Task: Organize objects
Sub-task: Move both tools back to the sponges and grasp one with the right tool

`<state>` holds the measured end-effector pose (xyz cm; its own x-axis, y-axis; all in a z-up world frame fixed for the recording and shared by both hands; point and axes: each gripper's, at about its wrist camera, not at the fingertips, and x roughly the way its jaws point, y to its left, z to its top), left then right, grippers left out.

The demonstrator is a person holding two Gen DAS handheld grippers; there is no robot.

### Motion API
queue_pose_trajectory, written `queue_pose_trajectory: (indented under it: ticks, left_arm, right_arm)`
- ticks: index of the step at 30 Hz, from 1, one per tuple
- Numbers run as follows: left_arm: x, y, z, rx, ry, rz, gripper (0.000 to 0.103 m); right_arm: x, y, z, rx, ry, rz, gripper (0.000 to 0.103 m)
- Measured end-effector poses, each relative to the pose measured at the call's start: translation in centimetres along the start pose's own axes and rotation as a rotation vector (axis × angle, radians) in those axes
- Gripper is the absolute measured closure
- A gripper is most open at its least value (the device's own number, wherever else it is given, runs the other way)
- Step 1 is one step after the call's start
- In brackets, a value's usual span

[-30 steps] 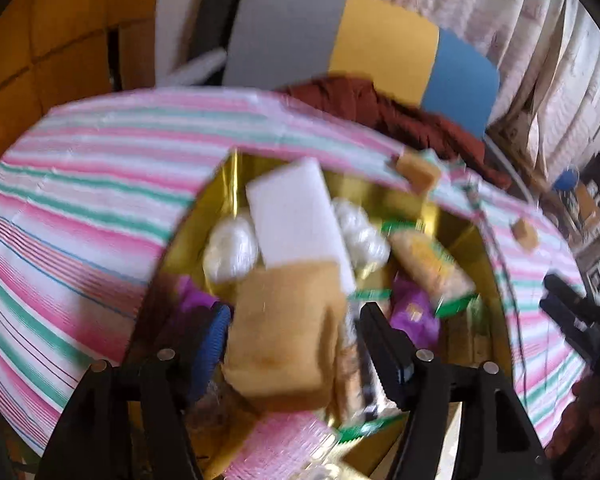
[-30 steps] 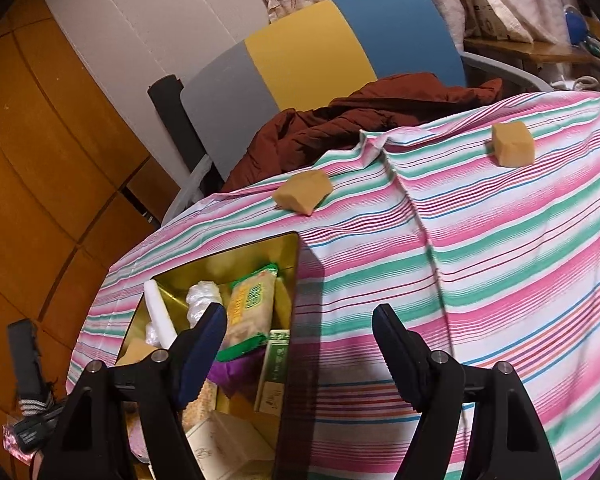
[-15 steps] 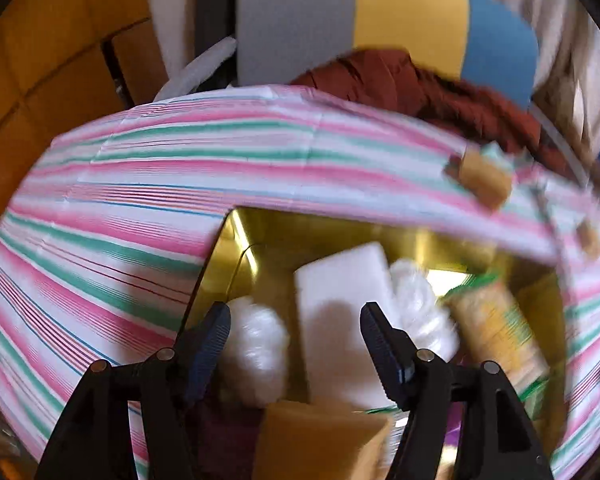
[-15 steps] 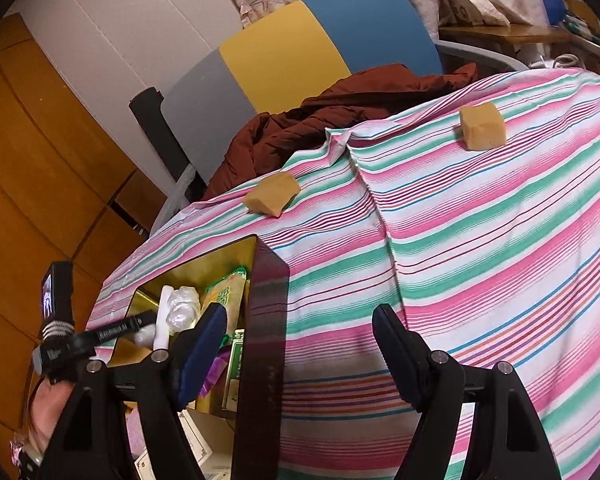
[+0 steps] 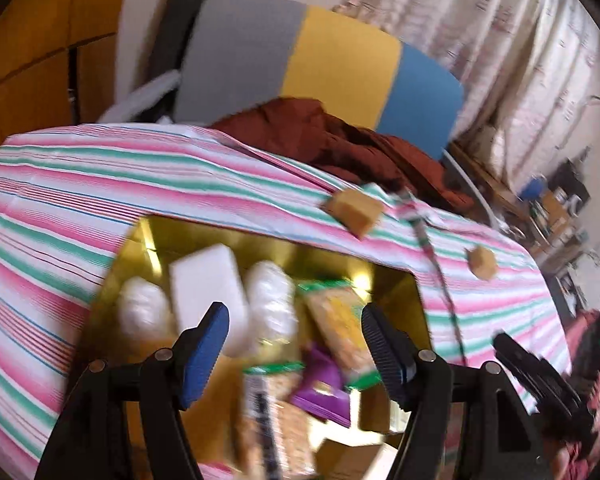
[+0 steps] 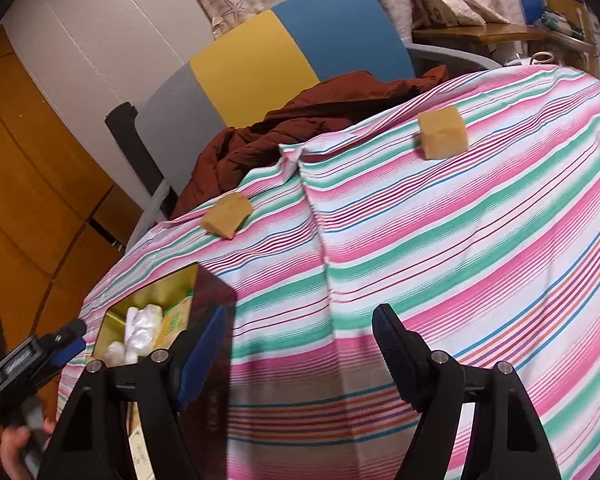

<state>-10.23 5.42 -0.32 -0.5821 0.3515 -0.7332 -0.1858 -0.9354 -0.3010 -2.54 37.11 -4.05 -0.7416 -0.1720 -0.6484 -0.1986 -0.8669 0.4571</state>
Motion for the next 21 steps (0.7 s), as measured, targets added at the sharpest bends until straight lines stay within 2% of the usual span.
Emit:
queue_pose_trajectory:
  ticks: [3, 7, 14, 21]
  left_arm:
    - [1.0, -1.5, -0.7, 0.022, 0.041, -0.055, 0.031]
    - [1.5, -2.8, -1.2, 0.024, 0.058, -0.09, 0.021]
    - [2.4, -4.4, -0.9, 0.05, 0.083, -0.091, 0.021]
    - [3.5, -5.5, 0.1, 0.056, 0.08, -0.051, 0.021]
  right_arm:
    - [0.5, -1.0, 0.5, -0.011, -0.001, -0.027, 0.026]
    - [1.2, -3.1, 1.5, -0.004, -0.008, -0.065, 0.025]
    - [2.5, -6.8, 4.3, -0.03, -0.044, -0.151, 0.024]
    - [5.4, -8.5, 9.9, -0.129, -0.103, -0.236, 0.019]
